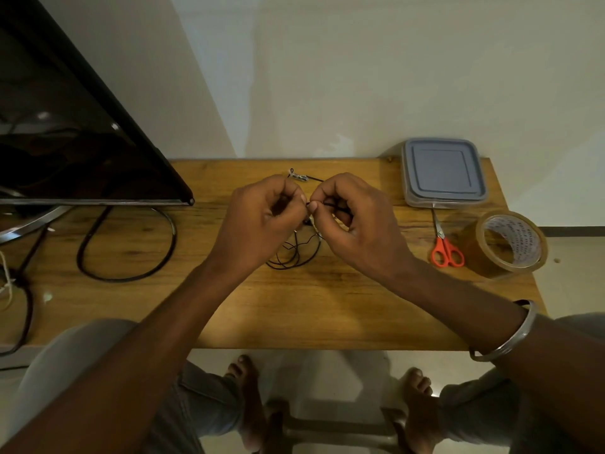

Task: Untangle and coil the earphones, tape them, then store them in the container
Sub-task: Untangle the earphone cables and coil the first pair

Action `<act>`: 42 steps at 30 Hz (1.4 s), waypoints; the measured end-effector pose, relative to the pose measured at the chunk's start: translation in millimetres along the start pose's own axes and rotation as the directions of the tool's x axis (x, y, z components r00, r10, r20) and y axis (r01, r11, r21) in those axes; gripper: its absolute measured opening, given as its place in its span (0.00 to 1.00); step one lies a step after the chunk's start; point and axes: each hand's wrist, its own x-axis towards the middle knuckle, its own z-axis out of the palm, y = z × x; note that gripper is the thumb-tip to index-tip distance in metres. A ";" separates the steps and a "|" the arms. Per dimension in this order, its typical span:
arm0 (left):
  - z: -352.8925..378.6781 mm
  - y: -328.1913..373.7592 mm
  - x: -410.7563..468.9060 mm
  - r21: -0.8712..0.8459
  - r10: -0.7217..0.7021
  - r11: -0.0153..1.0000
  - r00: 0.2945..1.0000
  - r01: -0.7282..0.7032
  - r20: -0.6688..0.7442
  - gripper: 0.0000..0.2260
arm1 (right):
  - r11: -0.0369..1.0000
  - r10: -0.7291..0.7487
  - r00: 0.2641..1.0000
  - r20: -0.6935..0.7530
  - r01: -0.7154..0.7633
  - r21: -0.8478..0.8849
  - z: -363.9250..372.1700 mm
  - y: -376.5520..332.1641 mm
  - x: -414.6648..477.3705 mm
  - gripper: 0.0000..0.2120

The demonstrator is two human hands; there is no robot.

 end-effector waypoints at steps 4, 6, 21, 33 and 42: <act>3.6 0.4 0.6 -0.123 -0.167 0.978 0.986 0.168 0.022 0.05 | 0.997 -0.050 0.999 0.021 0.052 -0.056 -1.8 0.5 0.8 0.02; 4.3 -0.8 0.5 -0.161 -0.211 0.964 0.977 0.212 0.029 0.06 | 0.995 -0.070 0.997 0.031 0.072 -0.074 -2.5 2.2 1.5 0.02; -16.1 -2.5 4.9 -0.048 -0.200 0.979 0.973 0.196 -0.111 0.17 | 1.000 0.007 0.993 -0.116 -0.009 -0.016 -27.3 8.1 16.4 0.04; -7.2 -9.1 0.3 -0.036 -0.037 0.999 0.997 0.040 0.073 0.15 | 0.981 -0.077 0.995 0.055 0.086 -0.177 -17.2 15.4 9.8 0.03; -9.7 -17.8 2.9 0.022 -0.037 0.999 0.993 0.035 0.112 0.05 | 0.978 -0.089 0.996 -0.008 0.086 -0.193 -18.8 19.0 12.4 0.05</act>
